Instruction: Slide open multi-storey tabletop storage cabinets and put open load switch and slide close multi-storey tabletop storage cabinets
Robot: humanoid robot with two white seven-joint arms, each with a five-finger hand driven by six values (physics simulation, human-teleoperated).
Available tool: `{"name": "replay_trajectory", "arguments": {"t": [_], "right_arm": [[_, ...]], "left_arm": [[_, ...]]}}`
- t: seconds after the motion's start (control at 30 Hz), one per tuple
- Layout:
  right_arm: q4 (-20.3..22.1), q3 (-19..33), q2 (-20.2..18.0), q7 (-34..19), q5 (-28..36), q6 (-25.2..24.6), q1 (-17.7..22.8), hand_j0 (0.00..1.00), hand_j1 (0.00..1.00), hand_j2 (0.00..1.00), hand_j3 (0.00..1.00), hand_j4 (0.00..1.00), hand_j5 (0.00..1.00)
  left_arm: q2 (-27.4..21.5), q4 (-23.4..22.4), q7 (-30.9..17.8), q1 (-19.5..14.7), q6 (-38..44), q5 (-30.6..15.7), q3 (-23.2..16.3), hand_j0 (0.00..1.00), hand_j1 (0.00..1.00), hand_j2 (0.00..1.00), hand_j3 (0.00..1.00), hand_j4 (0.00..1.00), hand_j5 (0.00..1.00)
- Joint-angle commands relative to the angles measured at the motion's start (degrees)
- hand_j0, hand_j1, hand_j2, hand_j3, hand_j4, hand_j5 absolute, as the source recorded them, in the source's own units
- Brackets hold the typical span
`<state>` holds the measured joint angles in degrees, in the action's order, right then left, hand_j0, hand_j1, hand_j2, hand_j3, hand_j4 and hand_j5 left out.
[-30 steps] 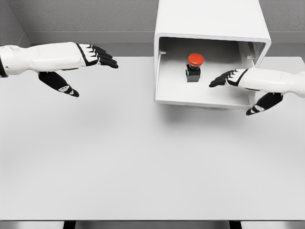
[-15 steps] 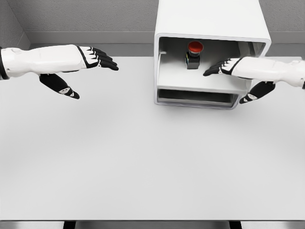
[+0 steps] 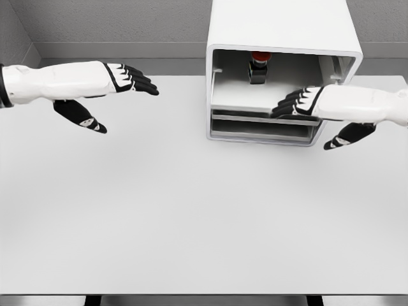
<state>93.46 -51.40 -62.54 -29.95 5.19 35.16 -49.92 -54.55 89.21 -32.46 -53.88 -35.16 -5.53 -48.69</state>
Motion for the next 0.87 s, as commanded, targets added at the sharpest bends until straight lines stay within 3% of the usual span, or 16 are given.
{"name": "replay_trajectory", "arguments": {"t": [0.0,0.53,0.83], "right_arm": [[0.84,-0.11,-0.13,-0.02,0.34,-0.16,0.0,1.0,1.0,1.0,1.0,1.0,1.0],[-2.23,-0.55,0.75,-0.64,-0.36,-0.16,4.66,1.0,1.0,1.0,1.0,1.0,1.0],[-1.35,-0.19,-2.5,0.06,-0.8,-0.16,5.8,1.0,1.0,1.0,1.0,1.0,1.0]], "left_arm": [[-0.12,0.0,0.03,0.0,0.16,-0.36,0.09,1.0,1.0,1.0,1.0,1.0,1.0],[-0.2,0.18,-0.06,0.09,0.16,-0.71,0.18,1.0,1.0,1.0,1.0,1.0,1.0],[-0.2,0.26,-0.06,0.97,0.16,-0.71,0.18,1.0,1.0,1.0,1.0,1.0,1.0]]}}
